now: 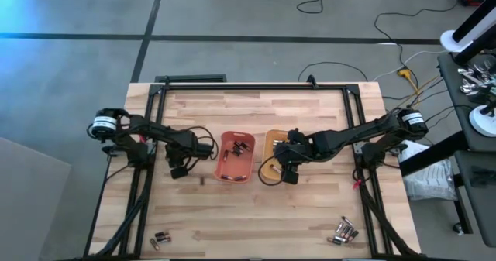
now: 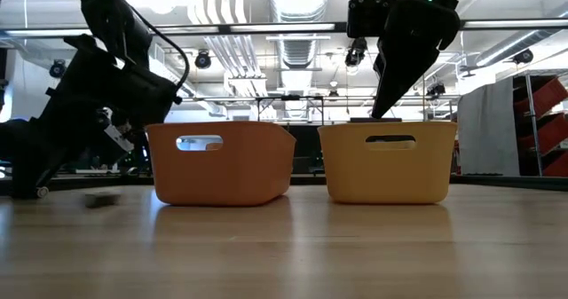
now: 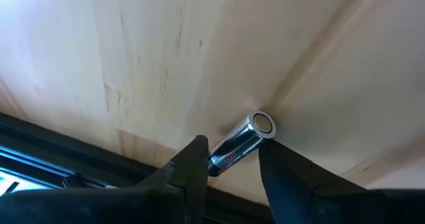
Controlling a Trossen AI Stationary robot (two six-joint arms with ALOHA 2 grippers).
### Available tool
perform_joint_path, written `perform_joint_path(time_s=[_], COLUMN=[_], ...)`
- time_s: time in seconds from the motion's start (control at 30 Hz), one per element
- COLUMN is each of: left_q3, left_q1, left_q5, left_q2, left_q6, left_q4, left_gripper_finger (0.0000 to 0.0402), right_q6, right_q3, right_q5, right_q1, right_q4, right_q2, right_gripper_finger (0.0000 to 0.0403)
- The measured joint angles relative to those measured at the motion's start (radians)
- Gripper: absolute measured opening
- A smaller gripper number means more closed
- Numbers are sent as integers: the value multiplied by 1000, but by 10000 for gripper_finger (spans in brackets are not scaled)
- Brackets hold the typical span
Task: Sort batteries
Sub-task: Put the black-silver battery into the yellow bin
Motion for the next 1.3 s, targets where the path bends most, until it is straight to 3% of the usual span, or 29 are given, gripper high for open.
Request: perform_joint_path(time_s=[0.17, 0.37, 0.63, 0.77, 0.97, 1.13, 1.2, 1.3], left_q3=[3, 5, 23, 41, 55, 48, 23, -60], left_q1=[0, -1, -46, -85, -112, -115, -115, -115], left_q5=[-1, 3, 0, 0, 1, -65, -102, -80], left_q2=[39, 66, 16, -86, -332, -546, -617, -694], left_q6=[2, 3, 8, 17, 98, 84, 117, 213], left_q4=[-1, -8, 7, 71, 332, 410, 533, 903], left_gripper_finger=[109, 25, 24, 21, 21, 22, 23, 24], right_q6=[2, 2, 2, 2, -16, -48, -89, -163], right_q3=[-1, -2, 7, 3, 3, 37, 38, 38], right_q5=[0, 0, 0, 0, 2, 76, 121, 153], right_q1=[3, 13, 45, 64, 67, 67, 66, 58], right_q4=[0, -1, -6, 26, 81, 100, 162, 288], right_q2=[0, 0, -7, -6, -8, -10, -8, -6], right_gripper_finger=[144, 131, 120, 118, 135, 153, 159, 169])
